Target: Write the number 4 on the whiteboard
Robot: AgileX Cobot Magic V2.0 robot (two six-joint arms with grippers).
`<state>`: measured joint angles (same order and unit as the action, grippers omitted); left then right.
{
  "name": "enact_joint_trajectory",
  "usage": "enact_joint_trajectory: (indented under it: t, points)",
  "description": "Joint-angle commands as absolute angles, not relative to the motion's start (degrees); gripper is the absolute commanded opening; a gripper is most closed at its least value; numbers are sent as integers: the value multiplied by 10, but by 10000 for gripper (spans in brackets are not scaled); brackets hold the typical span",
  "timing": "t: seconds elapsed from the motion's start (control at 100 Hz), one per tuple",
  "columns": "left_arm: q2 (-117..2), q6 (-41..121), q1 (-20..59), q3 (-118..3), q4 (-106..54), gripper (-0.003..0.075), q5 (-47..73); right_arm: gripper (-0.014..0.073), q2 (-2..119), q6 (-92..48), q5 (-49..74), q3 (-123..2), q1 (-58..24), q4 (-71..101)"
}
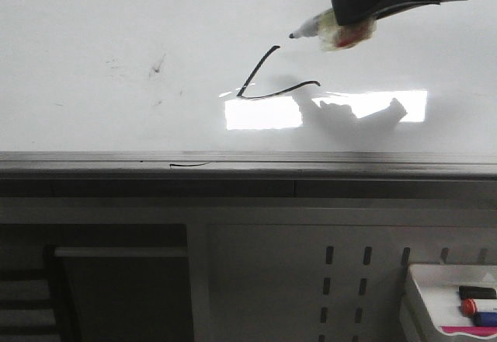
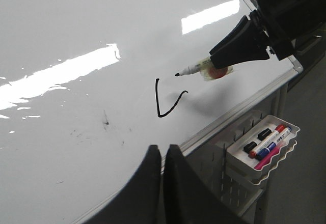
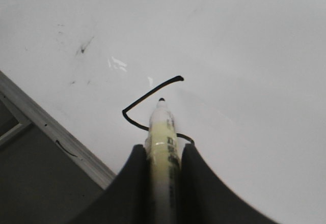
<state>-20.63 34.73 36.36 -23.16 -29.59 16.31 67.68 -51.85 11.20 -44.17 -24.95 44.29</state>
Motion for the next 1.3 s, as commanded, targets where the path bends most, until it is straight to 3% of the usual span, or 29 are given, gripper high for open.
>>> enact_joint_trajectory:
  t: [0.0, 0.86, 1.29]
  points:
    - [-209, 340, 364, -248, -309, -20, 117, -64, 683, -521, 71, -468, -250, 445]
    - [-209, 340, 364, -248, -309, -20, 118, -64, 744, -521, 93, -499, -248, 445]
    - [-209, 340, 364, -248, -309, -20, 118, -60, 744, -521, 111, -395, -301, 487]
